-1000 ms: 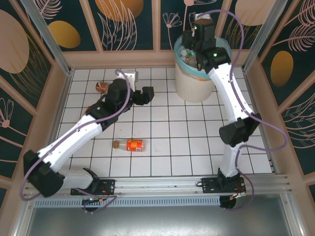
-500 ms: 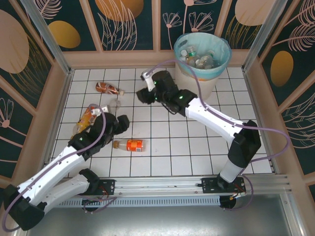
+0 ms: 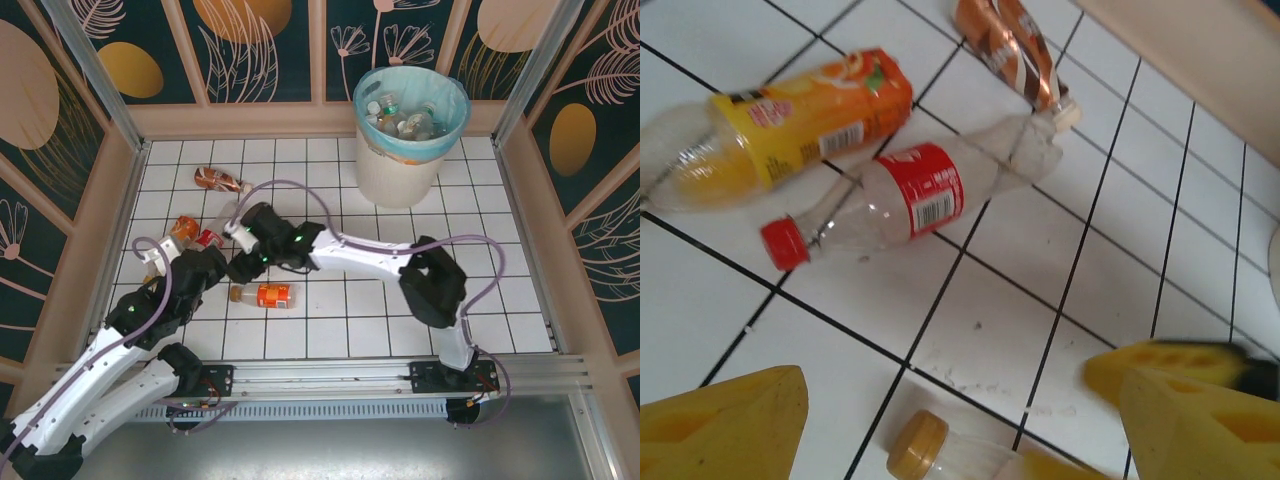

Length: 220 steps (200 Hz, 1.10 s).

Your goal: Put the plastic bottles in the bin

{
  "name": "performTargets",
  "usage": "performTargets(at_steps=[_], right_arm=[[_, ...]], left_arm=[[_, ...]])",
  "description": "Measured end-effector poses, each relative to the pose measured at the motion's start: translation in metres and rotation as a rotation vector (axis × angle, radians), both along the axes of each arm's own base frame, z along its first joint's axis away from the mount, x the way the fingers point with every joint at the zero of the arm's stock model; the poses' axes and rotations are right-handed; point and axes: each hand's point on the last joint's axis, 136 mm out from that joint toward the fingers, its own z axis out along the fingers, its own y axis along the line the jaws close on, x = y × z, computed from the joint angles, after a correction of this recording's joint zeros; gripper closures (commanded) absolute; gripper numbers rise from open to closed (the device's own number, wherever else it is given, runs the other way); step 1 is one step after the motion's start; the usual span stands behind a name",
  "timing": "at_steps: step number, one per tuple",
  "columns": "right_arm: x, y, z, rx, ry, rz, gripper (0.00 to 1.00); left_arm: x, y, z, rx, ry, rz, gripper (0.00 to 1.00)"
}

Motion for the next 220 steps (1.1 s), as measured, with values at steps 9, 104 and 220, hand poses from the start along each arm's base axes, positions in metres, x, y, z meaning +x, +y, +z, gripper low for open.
performTargets(at_steps=[9,104,220], right_arm=[[-0.007,0.007,-0.011,-0.025,0.002,0.026,0.37],[-0.022,0.017,-0.073,-0.247,-0.038,0.168,0.36],[-0.025,0.010,-0.111,-0.477,-0.086,0.214,0.39]], left_arm=[[-0.001,0.004,0.006,-0.003,-0.015,0.017,0.18],[-0.022,0.034,0.008,-0.038,-0.070,0.118,0.18],[-0.018,0.033,0.004,0.000,-0.057,0.118,0.18]])
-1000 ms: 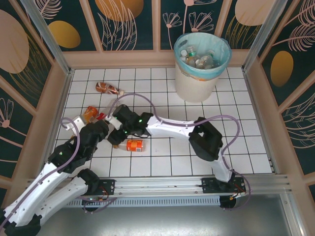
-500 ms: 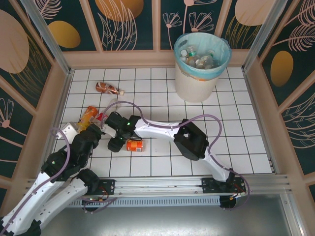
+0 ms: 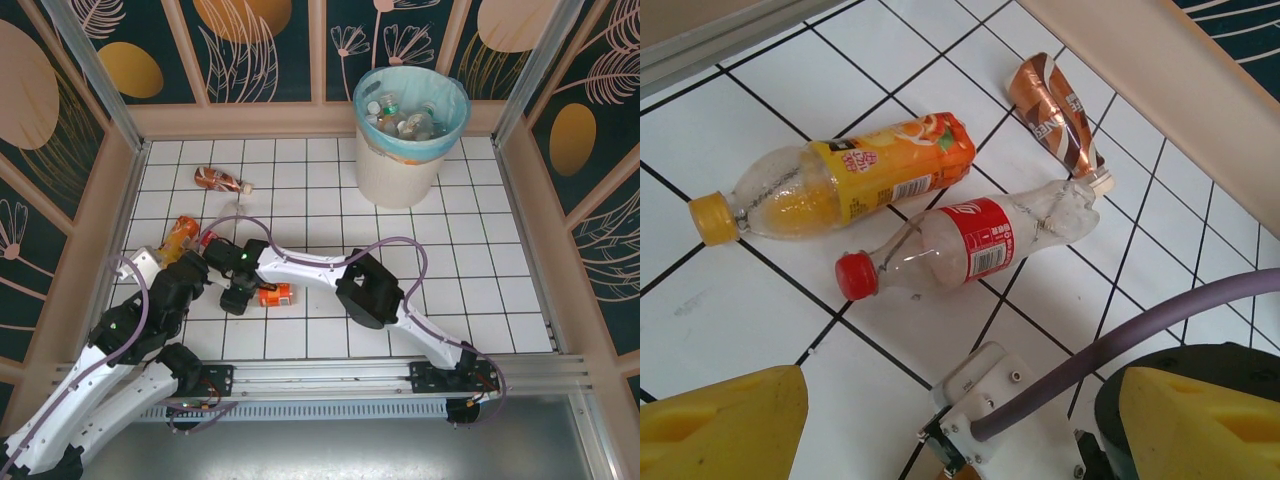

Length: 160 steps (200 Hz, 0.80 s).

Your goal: Put the plastic bottles in the bin

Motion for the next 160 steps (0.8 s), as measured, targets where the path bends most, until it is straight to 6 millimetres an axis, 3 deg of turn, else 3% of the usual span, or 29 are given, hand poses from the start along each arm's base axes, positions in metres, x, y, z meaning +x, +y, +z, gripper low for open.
performTargets(at_steps=[91,116,140,160], right_arm=[[0.009,-0.012,0.001,-0.044,-0.023,-0.019,0.64],[0.019,-0.028,0.010,-0.028,-0.002,-0.075,0.67],[0.051,-0.052,0.053,0.063,-0.010,-0.189,0.70],[0.099,-0.081,0.125,0.227,-0.079,-0.327,0.71]], left_arm=[[0.003,-0.002,0.001,0.008,-0.015,-0.018,0.19],[0.009,-0.008,0.005,0.026,-0.029,-0.043,0.19],[0.020,-0.019,0.010,0.063,-0.025,-0.094,0.20],[0.036,-0.038,0.020,0.086,-0.028,-0.161,0.19]])
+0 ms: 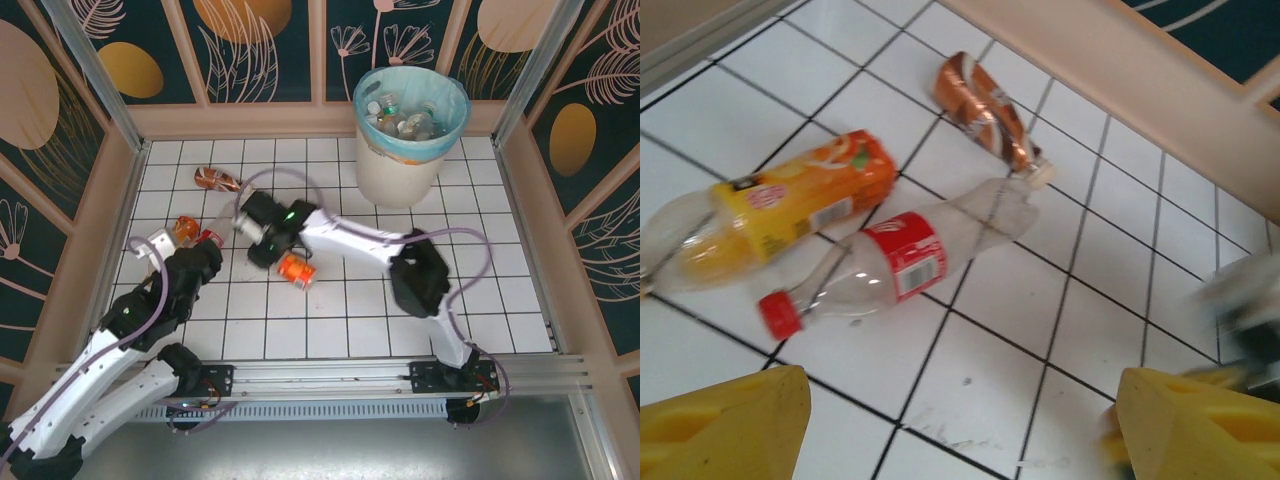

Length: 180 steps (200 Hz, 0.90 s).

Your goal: Put the plastic bottles in the bin

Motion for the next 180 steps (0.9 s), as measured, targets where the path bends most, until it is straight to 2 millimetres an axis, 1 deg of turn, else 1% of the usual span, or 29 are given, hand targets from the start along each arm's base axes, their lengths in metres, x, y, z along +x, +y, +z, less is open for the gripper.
performTargets(at_steps=[3,6,10,11,15,17,18,23,26,31,32,34,37,42,45,54,66,80,90,97,105,114,131,144,159,180], right_arm=[[0.007,-0.004,0.012,0.028,-0.014,-0.021,0.71],[0.017,-0.012,0.029,0.064,-0.039,-0.051,0.71],[0.025,-0.020,0.046,0.102,-0.062,-0.077,0.71],[0.029,-0.023,0.054,0.119,-0.074,-0.089,0.71],[0.039,-0.032,0.070,0.155,-0.102,-0.117,0.71],[0.043,-0.037,0.081,0.176,-0.119,-0.134,0.71],[0.048,-0.042,0.089,0.193,-0.134,-0.148,0.71],[0.057,-0.054,0.110,0.238,-0.172,-0.181,0.71],[0.066,-0.066,0.129,0.275,-0.209,-0.213,0.71],[0.073,-0.080,0.149,0.317,-0.250,-0.244,0.71],[0.077,-0.088,0.160,0.337,-0.273,-0.260,0.71],[0.078,-0.090,0.163,0.344,-0.281,-0.265,0.71],[0.082,-0.101,0.179,0.376,-0.319,-0.289,0.71],[0.086,-0.114,0.197,0.413,-0.362,-0.314,0.71],[0.088,-0.126,0.212,0.438,-0.400,-0.335,0.71],[0.090,-0.149,0.243,0.498,-0.482,-0.373,0.71],[0.093,-0.173,0.276,0.560,-0.572,-0.412,0.72],[0.102,-0.197,0.305,0.616,-0.656,-0.462,0.73],[0.116,-0.218,0.319,0.638,-0.715,-0.514,0.75],[0.126,-0.232,0.325,0.642,-0.749,-0.554,0.75],[0.140,-0.249,0.327,0.636,-0.784,-0.608,0.75],[0.156,-0.269,0.328,0.624,-0.824,-0.674,0.75],[0.184,-0.294,0.325,0.594,-0.878,-0.779,0.76],[0.205,-0.303,0.318,0.565,-0.897,-0.839,0.79],[0.228,-0.307,0.313,0.534,-0.915,-0.895,0.81],[0.260,-0.313,0.304,0.481,-0.940,-0.964,0.81]], left_arm=[[0.003,-0.003,0.002,0.002,-0.003,-0.010,0.19],[0.006,-0.007,0.004,0.006,-0.002,-0.025,0.19],[0.010,-0.012,0.007,0.006,-0.006,-0.040,0.19],[0.011,-0.013,0.008,0.006,-0.007,-0.043,0.19],[0.016,-0.020,0.010,0.011,-0.006,-0.066,0.19],[0.017,-0.022,0.011,0.010,-0.008,-0.072,0.19],[0.019,-0.024,0.013,0.011,-0.011,-0.079,0.19],[0.024,-0.031,0.016,0.013,-0.013,-0.101,0.19],[0.028,-0.036,0.019,0.014,-0.018,-0.117,0.19],[0.034,-0.044,0.024,0.013,-0.025,-0.143,0.19],[0.037,-0.048,0.025,0.015,-0.026,-0.157,0.19],[0.038,-0.050,0.026,0.015,-0.027,-0.161,0.19],[0.041,-0.054,0.029,0.012,-0.033,-0.175,0.19],[0.048,-0.064,0.035,0.011,-0.042,-0.207,0.19],[0.051,-0.068,0.037,0.009,-0.048,-0.220,0.19],[0.062,-0.086,0.048,0.002,-0.066,-0.278,0.19],[0.076,-0.108,0.067,-0.014,-0.103,-0.346,0.20],[0.093,-0.136,0.094,-0.037,-0.154,-0.426,0.21],[0.104,-0.153,0.112,-0.053,-0.190,-0.473,0.21],[0.111,-0.165,0.124,-0.064,-0.213,-0.502,0.21],[0.119,-0.178,0.137,-0.076,-0.238,-0.536,0.22],[0.127,-0.192,0.146,-0.088,-0.253,-0.575,0.22],[0.141,-0.217,0.160,-0.111,-0.276,-0.640,0.23],[0.149,-0.235,0.163,-0.125,-0.272,-0.691,0.23],[0.160,-0.256,0.163,-0.144,-0.262,-0.746,0.24],[0.172,-0.283,0.158,-0.167,-0.240,-0.813,0.24]])
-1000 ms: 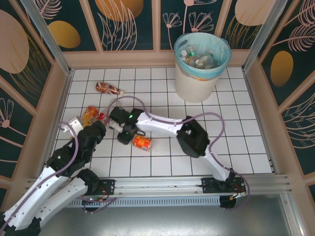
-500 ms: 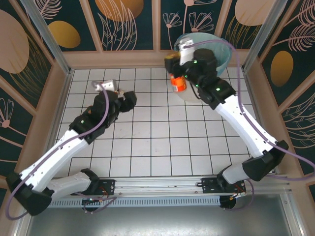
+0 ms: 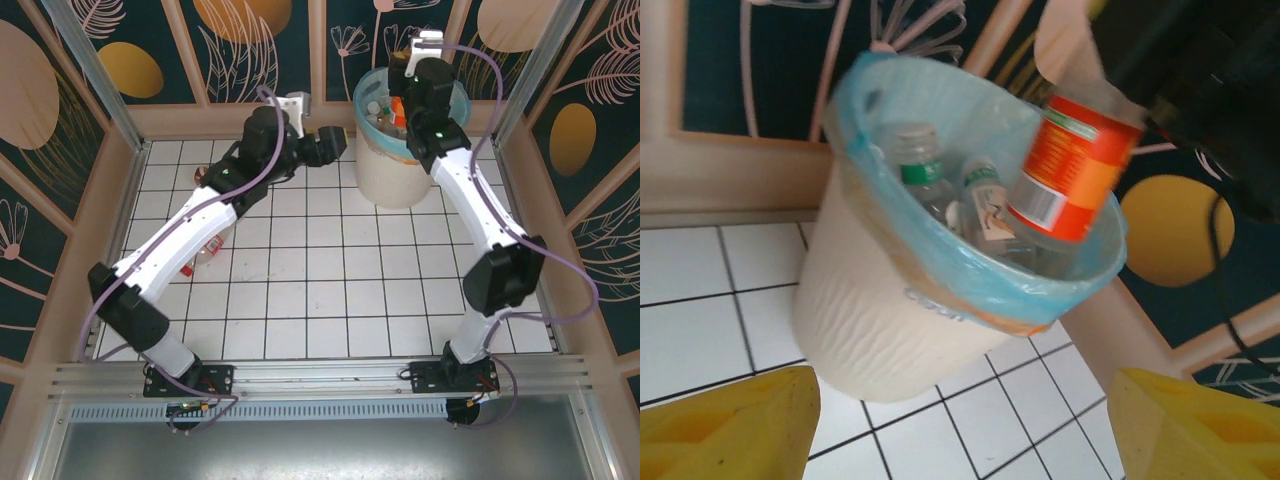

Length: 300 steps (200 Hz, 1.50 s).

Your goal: Put the plastic bottles in the bin

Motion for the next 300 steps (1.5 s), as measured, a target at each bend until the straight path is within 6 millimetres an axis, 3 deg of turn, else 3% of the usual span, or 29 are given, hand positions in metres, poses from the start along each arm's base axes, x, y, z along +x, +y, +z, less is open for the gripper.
performTargets(at_steps=[40,89,114,132,153,170,232,300], right_arm=[[0.048,-0.015,-0.015,-0.056,0.049,-0.149,0.79],[0.069,-0.032,-0.028,-0.183,0.100,-0.304,0.73],[0.071,-0.039,-0.040,-0.241,0.140,-0.346,0.64],[0.072,-0.042,-0.046,-0.279,0.161,-0.368,0.50],[0.073,-0.044,-0.050,-0.312,0.177,-0.382,0.41],[0.072,-0.045,-0.051,-0.328,0.185,-0.392,0.40],[0.071,-0.047,-0.056,-0.344,0.208,-0.396,0.46],[0.069,-0.043,-0.065,-0.366,0.246,-0.382,0.48]], left_arm=[[0.004,-0.029,-0.020,0.014,0.050,-0.087,0.24],[0.000,-0.032,-0.028,0.029,0.073,-0.107,0.24],[-0.001,-0.031,-0.037,0.041,0.089,-0.107,0.23],[-0.002,-0.030,-0.046,0.053,0.105,-0.106,0.23],[-0.004,-0.028,-0.059,0.069,0.127,-0.105,0.23],[-0.007,-0.025,-0.062,0.075,0.134,-0.102,0.23],[-0.016,-0.014,-0.044,0.056,0.099,-0.087,0.22],[-0.016,-0.013,-0.053,0.066,0.109,-0.080,0.22]])
